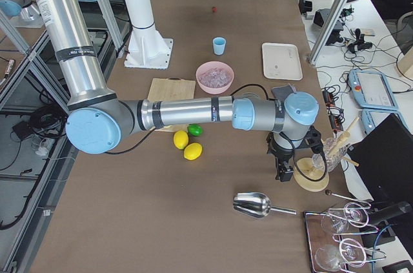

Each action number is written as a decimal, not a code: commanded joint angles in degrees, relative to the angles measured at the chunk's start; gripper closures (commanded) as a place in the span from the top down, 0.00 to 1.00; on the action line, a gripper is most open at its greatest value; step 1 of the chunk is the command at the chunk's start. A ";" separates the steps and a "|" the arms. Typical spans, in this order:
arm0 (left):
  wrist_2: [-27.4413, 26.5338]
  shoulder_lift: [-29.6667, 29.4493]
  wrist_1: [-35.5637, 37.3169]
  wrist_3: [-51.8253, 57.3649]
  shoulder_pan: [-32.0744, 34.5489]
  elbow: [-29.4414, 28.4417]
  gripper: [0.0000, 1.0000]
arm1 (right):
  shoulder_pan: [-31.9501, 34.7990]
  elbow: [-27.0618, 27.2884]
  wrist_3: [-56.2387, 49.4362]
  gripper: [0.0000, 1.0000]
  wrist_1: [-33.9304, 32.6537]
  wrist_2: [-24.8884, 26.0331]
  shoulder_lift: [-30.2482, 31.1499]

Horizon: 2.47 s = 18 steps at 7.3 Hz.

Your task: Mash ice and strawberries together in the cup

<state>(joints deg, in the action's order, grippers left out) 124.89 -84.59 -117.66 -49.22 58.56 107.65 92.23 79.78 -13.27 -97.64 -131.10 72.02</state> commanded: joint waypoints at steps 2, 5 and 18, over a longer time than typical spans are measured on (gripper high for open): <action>-4.92 -1.54 -2.83 -2.55 -9.58 -2.26 0.99 | 0.67 0.03 0.00 1.00 -0.36 -0.04 -0.74; -5.01 -0.67 -10.74 -8.25 -13.47 -5.71 0.99 | 1.11 -0.06 0.00 1.00 -0.71 -0.04 -1.09; -8.87 1.62 -10.84 -10.37 -18.74 -5.00 0.38 | 2.78 3.28 -0.53 1.00 -8.62 0.75 -0.13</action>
<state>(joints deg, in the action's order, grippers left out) 116.08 -82.77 -128.49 -59.59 39.90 102.70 95.21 83.30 -13.78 -106.35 -130.36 71.60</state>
